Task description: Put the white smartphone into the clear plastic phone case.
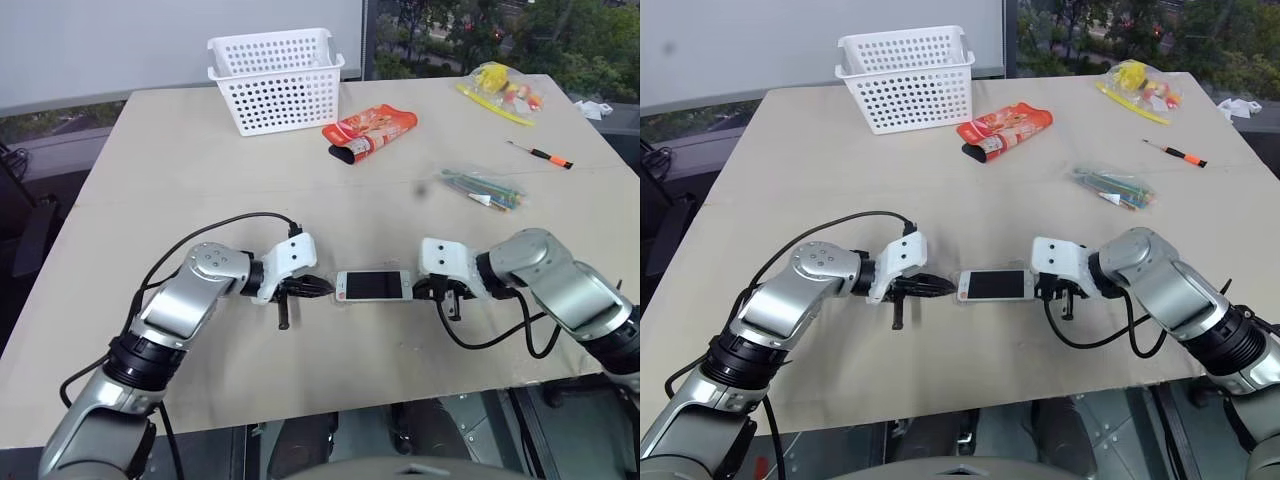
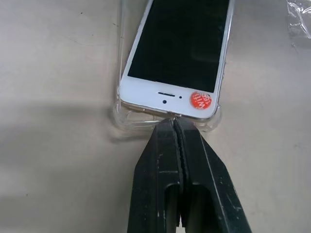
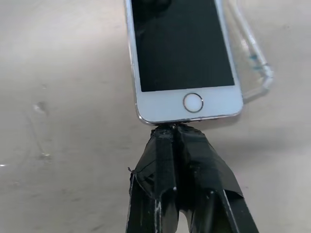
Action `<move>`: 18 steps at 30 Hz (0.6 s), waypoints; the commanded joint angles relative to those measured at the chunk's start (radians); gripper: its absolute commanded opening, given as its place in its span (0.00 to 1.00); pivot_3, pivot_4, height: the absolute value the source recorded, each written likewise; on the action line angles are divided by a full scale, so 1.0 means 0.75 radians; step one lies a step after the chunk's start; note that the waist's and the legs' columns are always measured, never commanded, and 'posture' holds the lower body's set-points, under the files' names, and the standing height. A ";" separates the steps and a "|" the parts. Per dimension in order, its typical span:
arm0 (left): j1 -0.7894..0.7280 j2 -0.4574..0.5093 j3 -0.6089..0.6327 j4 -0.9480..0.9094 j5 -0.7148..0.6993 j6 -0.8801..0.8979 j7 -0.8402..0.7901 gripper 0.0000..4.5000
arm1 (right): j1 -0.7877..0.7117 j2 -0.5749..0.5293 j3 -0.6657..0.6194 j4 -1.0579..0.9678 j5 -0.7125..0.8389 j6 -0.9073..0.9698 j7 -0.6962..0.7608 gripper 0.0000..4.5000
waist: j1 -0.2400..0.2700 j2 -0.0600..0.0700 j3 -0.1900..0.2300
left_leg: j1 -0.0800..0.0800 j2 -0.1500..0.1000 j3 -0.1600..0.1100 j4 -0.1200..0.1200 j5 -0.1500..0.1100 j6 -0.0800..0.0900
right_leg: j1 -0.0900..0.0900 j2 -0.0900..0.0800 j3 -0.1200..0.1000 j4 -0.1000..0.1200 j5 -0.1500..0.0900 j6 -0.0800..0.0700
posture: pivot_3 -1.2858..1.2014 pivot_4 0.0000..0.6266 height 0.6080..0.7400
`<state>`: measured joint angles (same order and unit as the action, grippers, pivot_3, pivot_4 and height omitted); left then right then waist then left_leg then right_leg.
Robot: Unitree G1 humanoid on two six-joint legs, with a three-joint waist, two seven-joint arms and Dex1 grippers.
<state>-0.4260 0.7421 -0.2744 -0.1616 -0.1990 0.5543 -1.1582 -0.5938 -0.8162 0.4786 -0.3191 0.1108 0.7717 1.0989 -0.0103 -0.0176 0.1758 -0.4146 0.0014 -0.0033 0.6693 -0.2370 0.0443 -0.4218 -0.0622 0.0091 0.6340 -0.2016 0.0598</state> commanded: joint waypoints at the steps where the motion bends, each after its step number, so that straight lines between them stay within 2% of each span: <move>1: -0.022 0.014 0.033 0.007 -0.015 -0.030 -0.012 0.00 | -0.020 -0.021 -0.094 0.004 -0.010 -0.032 -0.029 0.01 | 0.001 0.000 0.000 | 0.000 0.000 0.000 0.000 0.000 0.000 | 0.000 0.000 0.000 0.000 0.000 0.000 | 0.52 0.24 1.00; 10: -0.075 0.011 0.089 0.058 -0.048 -0.047 -0.021 0.00 | -0.001 -0.018 -0.194 0.016 -0.004 -0.049 -0.083 0.01 | 0.000 0.000 0.000 | 0.000 0.000 0.000 0.000 0.000 0.000 | 0.000 0.000 0.000 0.000 0.000 0.000 | 0.52 0.24 1.00; 15: -0.096 -0.074 0.127 0.021 -0.155 0.010 -0.017 0.00 | 0.037 0.026 -0.299 -0.088 0.203 -0.021 0.008 0.01 | 0.003 0.000 0.000 | 0.000 0.000 0.000 0.000 0.000 0.000 | 0.000 0.000 0.000 0.000 0.001 0.001 | 0.52 0.24 1.00; 18: -0.085 -0.105 0.111 0.005 -0.174 0.029 -0.010 0.00 | 0.064 0.027 -0.287 -0.123 0.232 -0.016 0.013 0.01 | 0.000 0.000 0.000 | -0.001 0.000 0.000 0.000 0.000 0.000 | 0.000 0.000 0.000 -0.001 0.001 0.002 | 0.52 0.24 1.00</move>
<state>-0.4934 0.6629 -0.2014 -0.1198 -0.3080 0.5683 -1.1691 -0.5496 -0.7869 0.2907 -0.3771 0.2641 0.7593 1.1023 -0.0105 -0.0176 0.1758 -0.4152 0.0014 -0.0036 0.6692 -0.2370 0.0444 -0.4216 -0.0621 0.0092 0.6336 -0.2010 0.0610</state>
